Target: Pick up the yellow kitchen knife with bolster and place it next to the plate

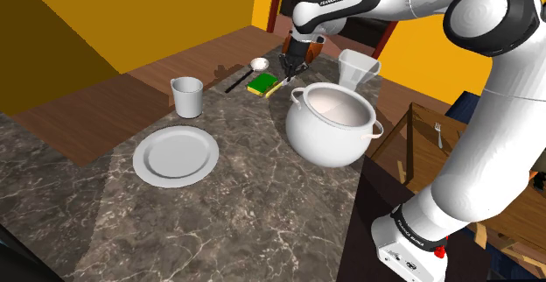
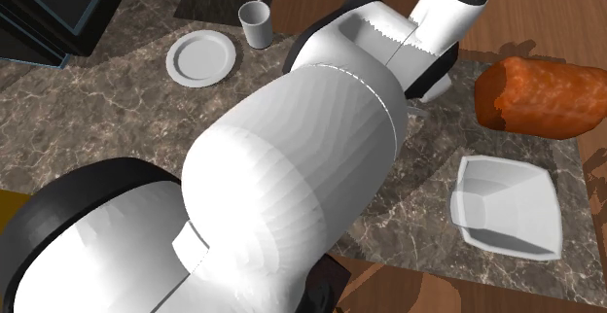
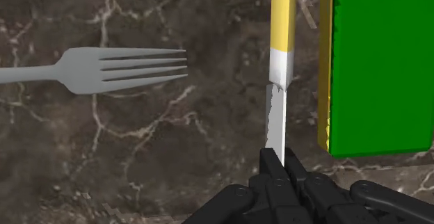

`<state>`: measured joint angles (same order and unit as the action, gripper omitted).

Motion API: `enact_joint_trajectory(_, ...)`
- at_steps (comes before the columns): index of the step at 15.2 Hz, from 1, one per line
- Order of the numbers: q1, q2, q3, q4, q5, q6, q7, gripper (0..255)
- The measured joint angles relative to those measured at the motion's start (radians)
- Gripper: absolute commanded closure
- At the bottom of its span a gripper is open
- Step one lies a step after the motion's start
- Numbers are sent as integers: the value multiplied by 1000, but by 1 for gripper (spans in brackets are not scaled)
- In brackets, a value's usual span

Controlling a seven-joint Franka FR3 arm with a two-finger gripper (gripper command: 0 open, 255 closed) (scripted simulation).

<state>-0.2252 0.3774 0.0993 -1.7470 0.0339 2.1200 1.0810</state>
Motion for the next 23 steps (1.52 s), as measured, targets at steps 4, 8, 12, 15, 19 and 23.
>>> enact_joint_trajectory(4, -2, -25, 0, 19, 2, -43, -1, 255)
enact_joint_trajectory(8, -2, -40, 1, 53, 2, -92, 1, 255)
enact_joint_trajectory(12, -3, -57, 1, 81, 3, -139, 3, 255)
enact_joint_trajectory(15, -2, -64, 2, 111, 3, -174, 7, 255)
enact_joint_trajectory(19, -3, -76, 2, 146, 3, -221, 7, 255)
enact_joint_trajectory(23, 25, -167, 22, 26, 9, -190, 53, 255)
